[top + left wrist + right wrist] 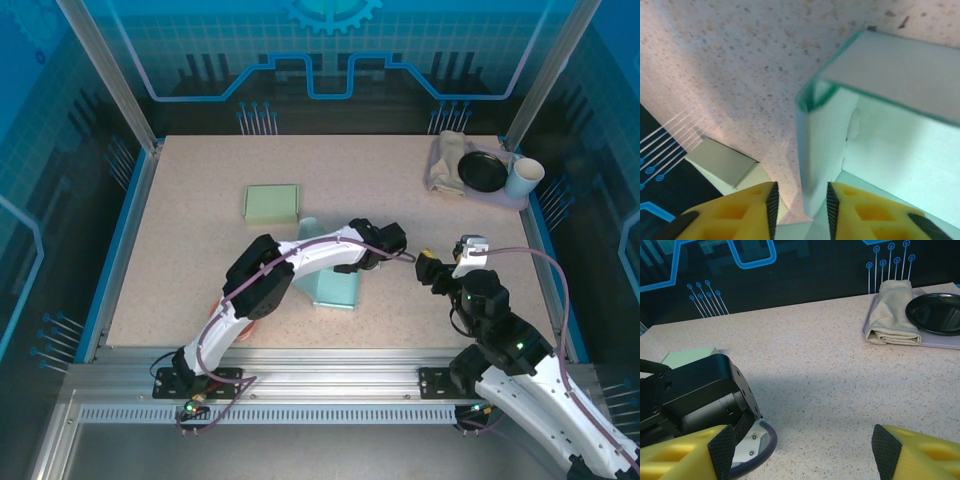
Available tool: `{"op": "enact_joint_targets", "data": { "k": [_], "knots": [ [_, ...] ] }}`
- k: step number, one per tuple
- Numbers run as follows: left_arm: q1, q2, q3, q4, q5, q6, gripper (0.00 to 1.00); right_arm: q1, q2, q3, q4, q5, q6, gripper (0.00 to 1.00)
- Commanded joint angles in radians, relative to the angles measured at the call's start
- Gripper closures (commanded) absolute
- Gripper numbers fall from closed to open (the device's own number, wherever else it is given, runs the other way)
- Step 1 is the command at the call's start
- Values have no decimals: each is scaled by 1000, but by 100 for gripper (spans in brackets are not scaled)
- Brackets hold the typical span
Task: Fold the paper box
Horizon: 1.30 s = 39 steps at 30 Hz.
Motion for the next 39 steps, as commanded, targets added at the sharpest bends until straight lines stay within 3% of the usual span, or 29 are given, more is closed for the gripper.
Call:
{"op": "enact_joint_targets", "data": {
  "k": [1, 5, 8, 13, 19, 22, 30, 33, 35, 37, 39],
  "knots": [
    [1, -2, 45, -34, -31, -7, 63, -14, -5, -5, -13, -4, 14, 25],
    [-2, -36, 43, -25, -30, -28, 62, -15, -6, -6, -13, -7, 13, 25],
    [-7, -92, 57, -9, -35, -115, 62, -16, -6, -5, -14, -8, 12, 24],
    [-3, -298, -44, 94, -19, -403, 57, -16, 2, -4, -11, -19, 10, 25],
    [23, -484, -191, 40, 1, -801, 47, -17, 48, -3, 9, -64, -8, 24],
    [39, -594, -310, 59, 15, -936, 42, -16, 86, -1, 29, -108, -30, 23],
    [121, -791, -599, 270, 184, -1056, 29, -15, 208, 18, 74, -224, -92, 22],
    [153, -781, -628, 337, 289, -1022, 33, -12, 250, 20, 97, -265, -105, 22],
    [159, -760, -624, 361, 324, -984, 48, -12, 273, 21, 116, -309, -122, 22],
    [166, -740, -606, 378, 352, -928, 73, -12, 300, 26, 140, -364, -153, 22],
    [173, -732, -579, 375, 375, -858, 90, -13, 324, 25, 164, -411, -164, 22]
  ]
}}
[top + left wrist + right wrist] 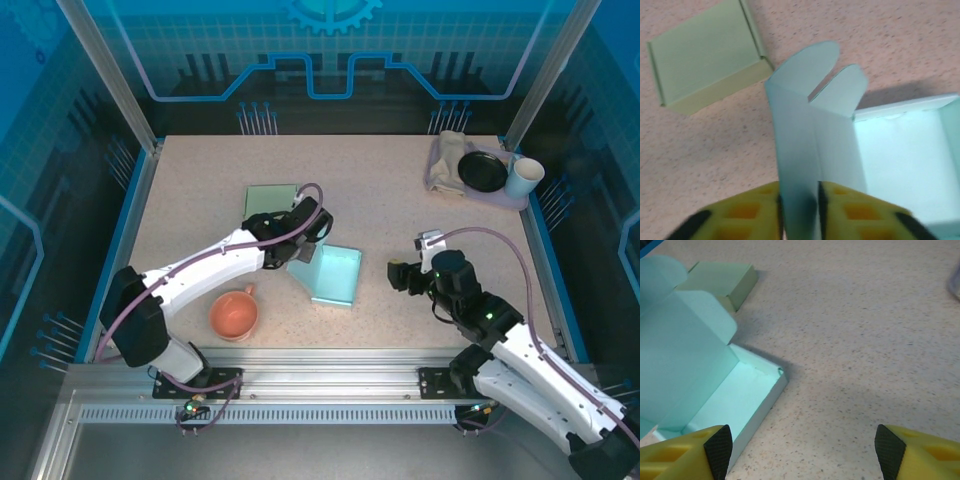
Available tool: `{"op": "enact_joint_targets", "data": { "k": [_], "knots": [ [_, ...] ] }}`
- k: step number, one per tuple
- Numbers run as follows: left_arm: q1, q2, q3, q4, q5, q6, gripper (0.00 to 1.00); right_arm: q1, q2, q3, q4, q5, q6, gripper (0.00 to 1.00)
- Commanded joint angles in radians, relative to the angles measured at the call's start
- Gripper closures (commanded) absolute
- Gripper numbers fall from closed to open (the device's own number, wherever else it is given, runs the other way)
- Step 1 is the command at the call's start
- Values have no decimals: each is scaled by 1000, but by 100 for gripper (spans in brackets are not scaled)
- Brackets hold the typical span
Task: Fold the paper box
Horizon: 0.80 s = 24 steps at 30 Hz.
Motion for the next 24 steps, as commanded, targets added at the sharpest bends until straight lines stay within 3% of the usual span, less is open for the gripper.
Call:
{"op": "enact_joint_targets", "data": {
  "k": [1, 5, 8, 10, 12, 15, 18, 21, 24],
  "knots": [
    [10, 21, 52, 42, 97, 143, 99, -6, 24, 21, 85, -128, -53, 22],
    [11, -3, 99, 19, 121, 291, 100, -7, 60, 25, 165, -163, -127, 21],
    [-15, -79, 34, 96, 241, 512, 100, -11, 94, 35, 237, -56, -200, 21],
    [-17, -144, -8, 132, 372, 626, 100, -32, 138, 36, 320, -53, -303, 21],
    [-17, -202, -13, 120, 479, 690, 100, -84, 201, 51, 373, -174, -413, 21],
    [-17, -260, -4, 88, 543, 741, 100, -208, 276, 54, 448, -450, -406, 25],
    [-11, -286, 10, 58, 568, 765, 100, -263, 311, 23, 553, -564, -445, 25],
    [-11, -287, 15, 45, 569, 773, 100, -289, 355, 51, 543, -737, -471, 27],
    [-11, -274, 17, 39, 584, 774, 100, -285, 371, 56, 553, -814, -497, 27]
  ]
}}
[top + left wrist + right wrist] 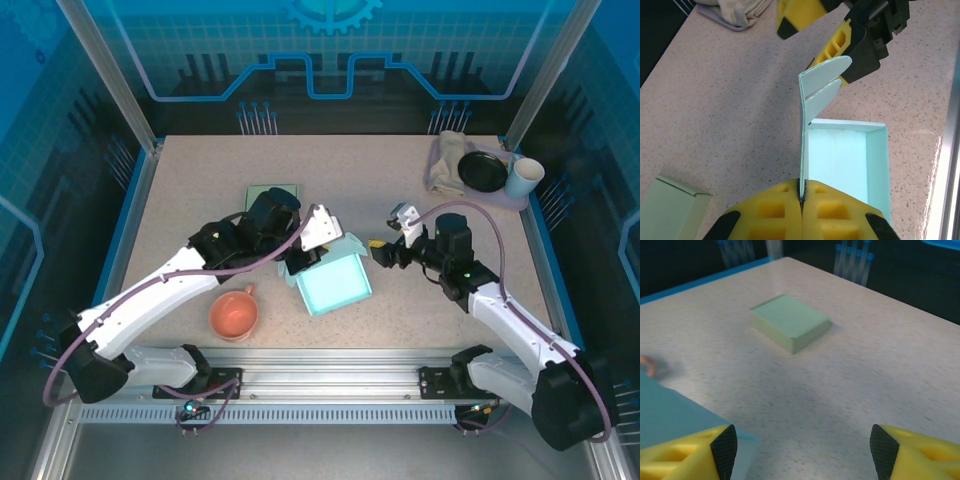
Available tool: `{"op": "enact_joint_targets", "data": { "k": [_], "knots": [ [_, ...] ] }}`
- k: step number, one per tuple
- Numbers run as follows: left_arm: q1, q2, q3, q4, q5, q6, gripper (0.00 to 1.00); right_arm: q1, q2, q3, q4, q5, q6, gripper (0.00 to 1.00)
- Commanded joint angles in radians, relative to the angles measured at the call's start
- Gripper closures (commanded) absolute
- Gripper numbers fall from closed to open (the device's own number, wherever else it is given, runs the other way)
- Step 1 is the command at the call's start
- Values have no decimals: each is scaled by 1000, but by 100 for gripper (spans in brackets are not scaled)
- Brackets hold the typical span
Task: Fold the paper box
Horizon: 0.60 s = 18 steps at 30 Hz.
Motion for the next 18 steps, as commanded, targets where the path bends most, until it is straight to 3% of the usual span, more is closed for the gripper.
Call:
{"op": "enact_joint_targets", "data": {
  "k": [1, 6, 13, 16, 18],
  "knots": [
    [4, 14, 23, -24, 57, 39, 100, -10, 13, 29, 62, -213, -62, 27],
    [3, 45, 23, -9, 52, 30, 100, 14, 30, 31, 49, -387, -110, 29],
    [2, 81, 28, -19, 117, 28, 100, 84, 60, 66, -40, -407, -205, 33],
    [2, 83, 25, -15, 139, 31, 100, 98, 70, 71, -59, -434, -233, 41],
    [2, 82, 28, -17, 156, 33, 100, 104, 77, 78, -76, -450, -252, 53]
  ]
}}
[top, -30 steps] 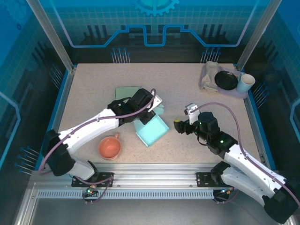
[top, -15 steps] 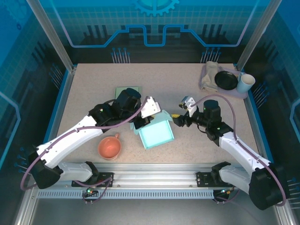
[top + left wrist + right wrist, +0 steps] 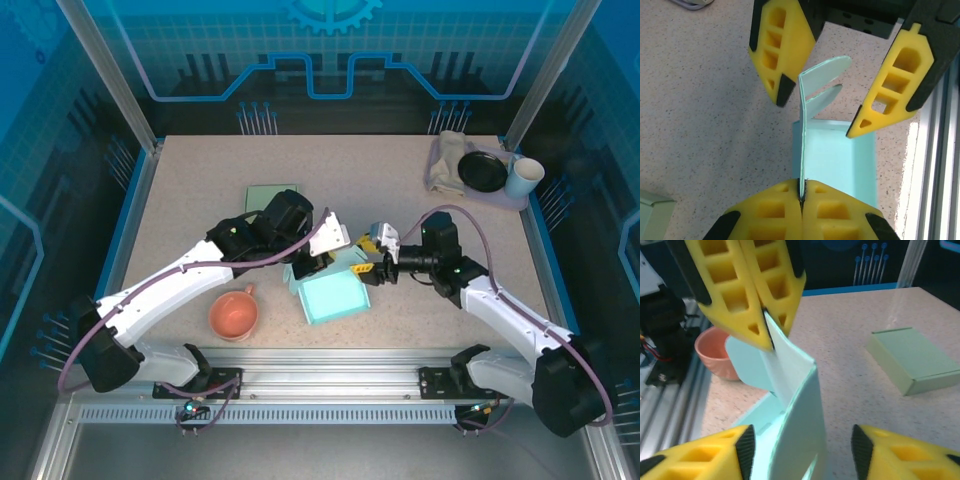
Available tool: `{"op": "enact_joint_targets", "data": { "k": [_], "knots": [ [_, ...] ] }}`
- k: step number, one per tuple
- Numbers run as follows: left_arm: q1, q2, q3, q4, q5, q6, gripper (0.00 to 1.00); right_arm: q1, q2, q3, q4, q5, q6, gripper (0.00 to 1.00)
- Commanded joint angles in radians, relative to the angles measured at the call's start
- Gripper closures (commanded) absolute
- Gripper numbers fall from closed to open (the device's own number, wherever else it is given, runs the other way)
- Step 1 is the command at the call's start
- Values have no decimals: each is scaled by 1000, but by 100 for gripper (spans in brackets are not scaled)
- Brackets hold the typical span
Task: Fold the paper box
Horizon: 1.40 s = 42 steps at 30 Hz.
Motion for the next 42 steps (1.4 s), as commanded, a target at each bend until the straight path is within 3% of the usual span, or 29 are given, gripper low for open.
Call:
{"op": "enact_joint_targets", "data": {
  "k": [1, 3, 5, 7, 13, 19, 31, 42],
  "knots": [
    [2, -1, 28, 5, 72, 20, 100, 18, 14, 36, -45, -71, -61, 56],
    [3, -8, 28, 5, 78, 27, 100, 22, 11, 36, -53, -96, -71, 55],
    [3, -14, 25, 5, 63, 34, 100, 23, -8, 31, -62, -111, -76, 39],
    [3, -18, 22, -1, 23, 42, 100, 24, -46, 26, -78, -103, -96, 32],
    [7, -13, 20, -21, -13, 45, 100, -85, -147, -33, 22, 75, -58, 34],
    [8, -1, 19, -13, 0, 53, 100, -199, -104, -72, 97, 121, -41, 35],
    [8, -6, 8, 14, 20, 54, 100, -159, 44, 13, -72, -90, -157, 38],
    [8, -19, -2, 30, 68, 47, 100, -65, 43, 59, -202, -138, -257, 38]
  ]
}}
